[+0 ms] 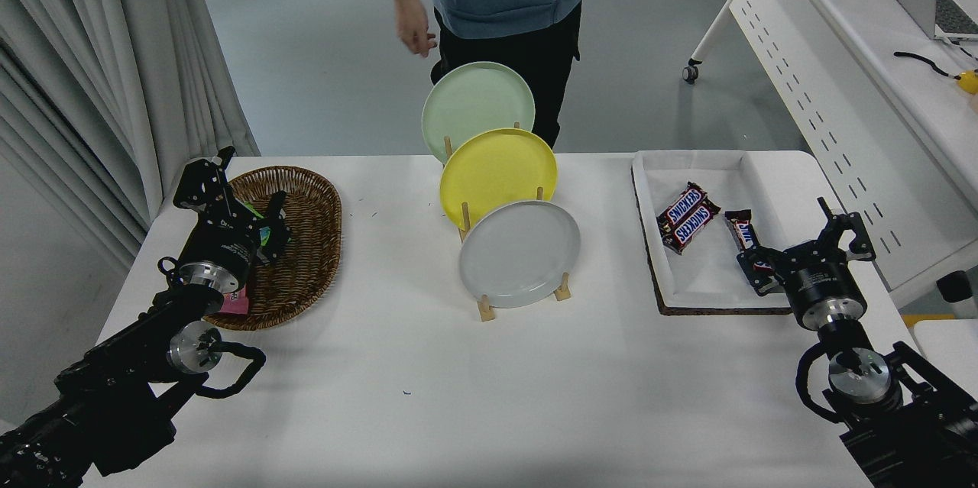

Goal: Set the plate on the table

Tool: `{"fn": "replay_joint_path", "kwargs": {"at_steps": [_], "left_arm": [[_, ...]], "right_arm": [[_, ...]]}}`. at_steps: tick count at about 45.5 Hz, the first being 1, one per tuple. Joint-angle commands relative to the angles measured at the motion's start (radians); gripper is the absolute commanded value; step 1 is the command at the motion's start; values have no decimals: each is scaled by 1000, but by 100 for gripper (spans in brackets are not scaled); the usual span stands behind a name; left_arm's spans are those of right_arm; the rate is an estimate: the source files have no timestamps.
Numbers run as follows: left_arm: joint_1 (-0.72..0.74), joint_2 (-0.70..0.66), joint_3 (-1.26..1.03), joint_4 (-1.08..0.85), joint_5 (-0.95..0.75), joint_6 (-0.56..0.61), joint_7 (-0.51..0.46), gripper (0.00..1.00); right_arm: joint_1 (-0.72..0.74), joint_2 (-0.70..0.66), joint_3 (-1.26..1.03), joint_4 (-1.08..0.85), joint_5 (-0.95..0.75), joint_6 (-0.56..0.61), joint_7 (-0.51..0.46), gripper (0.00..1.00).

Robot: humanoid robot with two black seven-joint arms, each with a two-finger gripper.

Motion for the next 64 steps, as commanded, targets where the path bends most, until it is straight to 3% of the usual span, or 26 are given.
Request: {"fn": "replay_joint_path", "kwargs": {"at_steps": [1,64], "left_arm": [[0,0,0,0,0,-1,0,100],[0,0,0,0,0,1,0,100]], "right_arm": [[-2,0,0,0,0,0,-1,100],[8,-6,2,-1,0,3,-1,100]]}}
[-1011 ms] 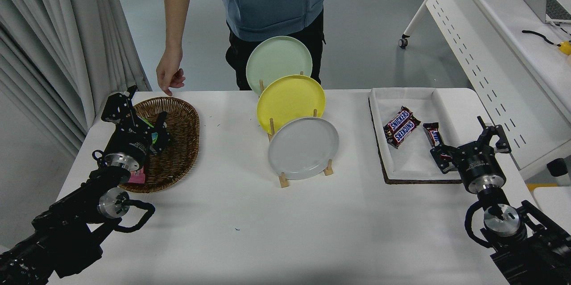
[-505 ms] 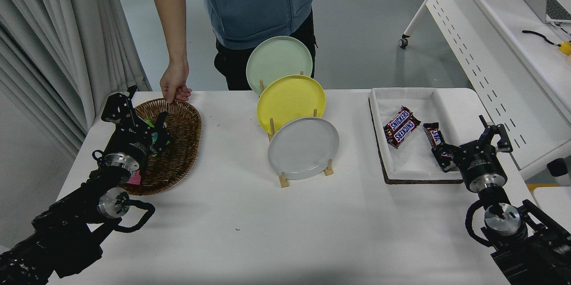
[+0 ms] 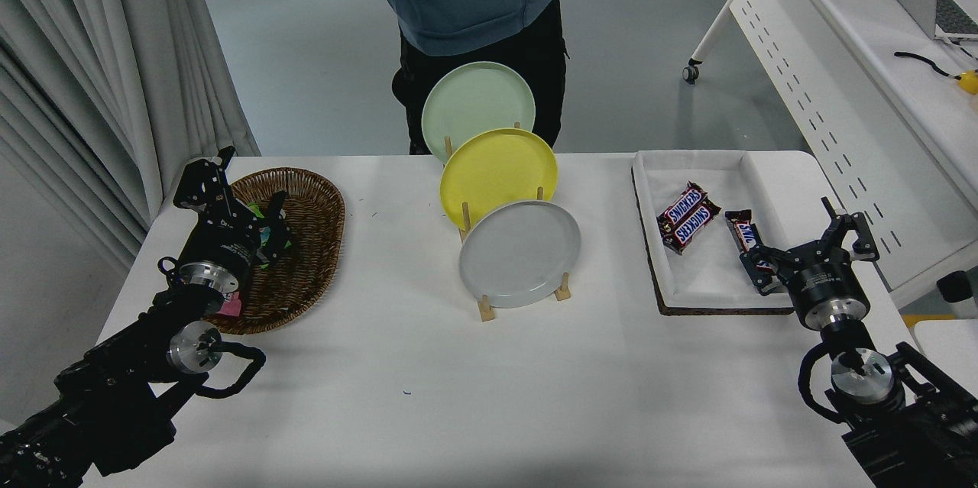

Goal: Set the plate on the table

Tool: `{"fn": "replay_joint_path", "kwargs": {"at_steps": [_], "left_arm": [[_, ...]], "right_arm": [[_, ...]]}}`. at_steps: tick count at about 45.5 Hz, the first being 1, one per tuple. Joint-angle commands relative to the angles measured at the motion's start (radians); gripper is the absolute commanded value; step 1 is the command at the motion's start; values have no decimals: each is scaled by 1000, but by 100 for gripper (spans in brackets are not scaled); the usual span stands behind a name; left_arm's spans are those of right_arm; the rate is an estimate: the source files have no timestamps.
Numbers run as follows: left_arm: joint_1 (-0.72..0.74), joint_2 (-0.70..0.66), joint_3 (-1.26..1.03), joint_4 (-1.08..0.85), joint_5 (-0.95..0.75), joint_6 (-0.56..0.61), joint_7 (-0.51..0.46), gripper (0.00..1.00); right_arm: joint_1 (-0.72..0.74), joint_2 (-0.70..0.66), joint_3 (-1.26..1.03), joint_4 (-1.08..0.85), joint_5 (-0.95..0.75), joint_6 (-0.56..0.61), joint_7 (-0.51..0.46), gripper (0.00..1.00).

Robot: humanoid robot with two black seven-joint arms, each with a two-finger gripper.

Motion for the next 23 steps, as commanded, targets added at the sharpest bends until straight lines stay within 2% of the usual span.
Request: {"fn": "replay_joint_path", "kwargs": {"at_steps": [1,13,18,23], "left_arm": [[0,0,0,0,0,0,0,100],[0,0,0,0,0,0,0,100],[-1,0,0,0,0,0,0,100],[0,0,0,0,0,0,0,100]], "right_arm": [[10,-1,-3,0,0,-1,0,100],[11,-29,-7,-6,-13,-6,0,100],[54,-43,-32,-52,-20,-9,-2,100],[122,-86,-151,-109,-14,-27,-3,100]]}}
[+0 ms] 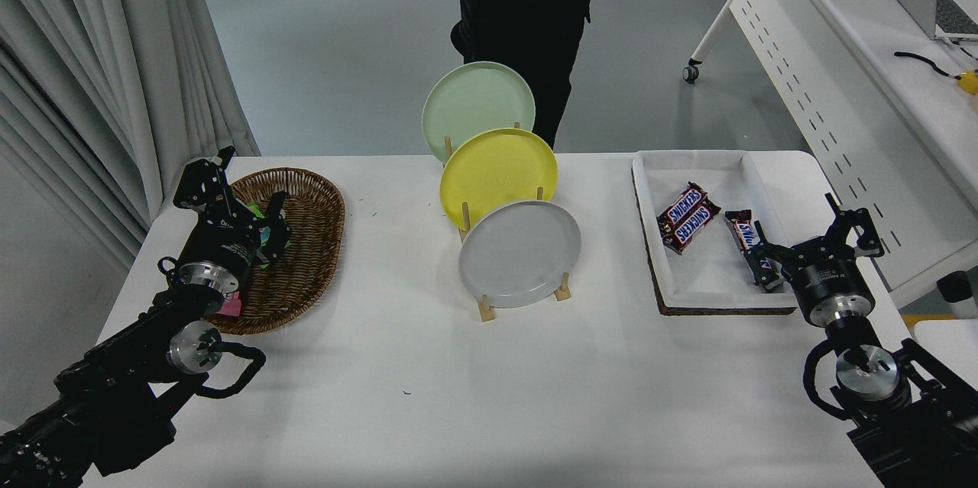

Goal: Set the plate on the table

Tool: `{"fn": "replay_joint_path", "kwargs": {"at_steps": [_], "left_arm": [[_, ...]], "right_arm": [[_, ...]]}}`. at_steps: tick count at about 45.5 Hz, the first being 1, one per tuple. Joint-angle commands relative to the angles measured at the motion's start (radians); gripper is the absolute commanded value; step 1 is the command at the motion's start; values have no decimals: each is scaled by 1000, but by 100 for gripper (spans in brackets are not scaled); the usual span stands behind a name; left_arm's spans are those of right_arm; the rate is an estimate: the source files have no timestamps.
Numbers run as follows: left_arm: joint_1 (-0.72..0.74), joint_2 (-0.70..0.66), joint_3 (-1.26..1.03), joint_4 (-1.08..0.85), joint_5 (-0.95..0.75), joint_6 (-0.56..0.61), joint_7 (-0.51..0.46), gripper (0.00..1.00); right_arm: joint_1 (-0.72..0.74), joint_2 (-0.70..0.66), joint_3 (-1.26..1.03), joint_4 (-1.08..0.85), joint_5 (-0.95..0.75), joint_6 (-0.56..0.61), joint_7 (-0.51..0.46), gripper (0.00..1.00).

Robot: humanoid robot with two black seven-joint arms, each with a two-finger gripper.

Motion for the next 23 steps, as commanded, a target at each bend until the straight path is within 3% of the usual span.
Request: {"fn": "replay_joint_path", "kwargs": {"at_steps": [1,23], "left_arm": [[0,0,0,0,0,-1,0,100],[0,0,0,0,0,-1,0,100]], "right_arm": [[103,-58,-155,-91,5,-25,-2,100],[344,-257,-703,-112,-9,-25,-3,100]]}}
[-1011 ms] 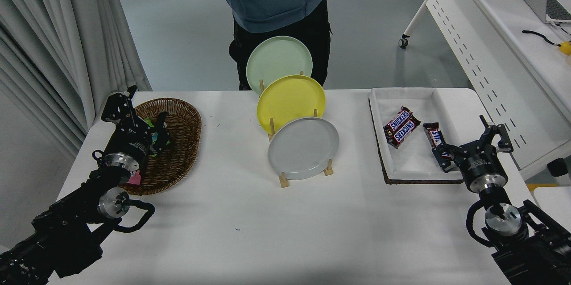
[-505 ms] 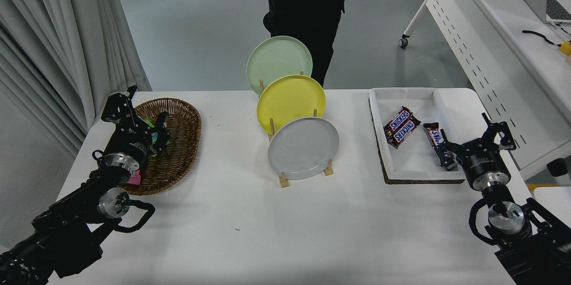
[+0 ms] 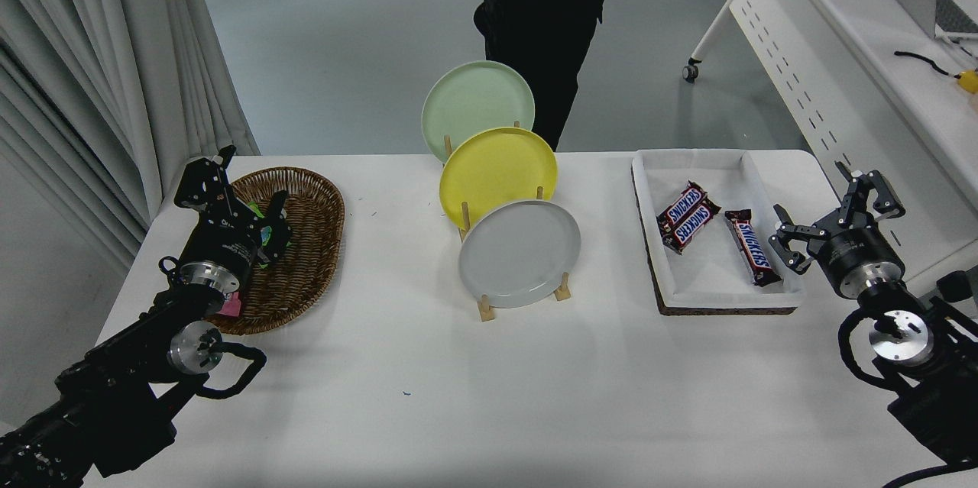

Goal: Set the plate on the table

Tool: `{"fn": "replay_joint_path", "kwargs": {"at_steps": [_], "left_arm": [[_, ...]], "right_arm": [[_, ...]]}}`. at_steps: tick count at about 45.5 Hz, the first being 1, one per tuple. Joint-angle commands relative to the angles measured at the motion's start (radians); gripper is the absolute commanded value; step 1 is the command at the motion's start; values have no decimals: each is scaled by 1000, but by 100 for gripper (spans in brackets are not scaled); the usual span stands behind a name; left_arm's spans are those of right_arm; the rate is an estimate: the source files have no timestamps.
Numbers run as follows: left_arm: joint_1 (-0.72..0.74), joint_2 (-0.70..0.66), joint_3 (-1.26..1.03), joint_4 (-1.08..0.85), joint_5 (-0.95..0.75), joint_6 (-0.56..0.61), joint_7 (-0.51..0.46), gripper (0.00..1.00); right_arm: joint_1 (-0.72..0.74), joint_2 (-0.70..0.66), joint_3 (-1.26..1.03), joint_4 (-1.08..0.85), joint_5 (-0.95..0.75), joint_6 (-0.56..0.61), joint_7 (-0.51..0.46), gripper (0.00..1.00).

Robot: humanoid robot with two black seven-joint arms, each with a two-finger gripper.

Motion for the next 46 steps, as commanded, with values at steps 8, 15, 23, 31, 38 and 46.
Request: {"fn": "replay_joint_path", "kwargs": {"at_steps": [8,15,23,31,38,46], "left_arm": [[1,0,0,0,0,-1,0,100],[1,0,0,0,0,-1,0,100],[1,0,0,0,0,-1,0,100],[-1,0,0,0,0,-1,0,100],[1,0,0,0,0,-1,0,100],[1,0,-1,0,0,1,0,100]], "right_arm": [[207,-140,-446,3,-6,11,1,100],[225,-143,-528,73,-12,27,1,100],[308,-203,-672,180,-32,191,-2,100],[323,-232,-678,225,-18,162,-5,100],[333,-260,-669,324,42,-4,-4,100],[363,-292,-680,515,106,-212,-8,100]]}}
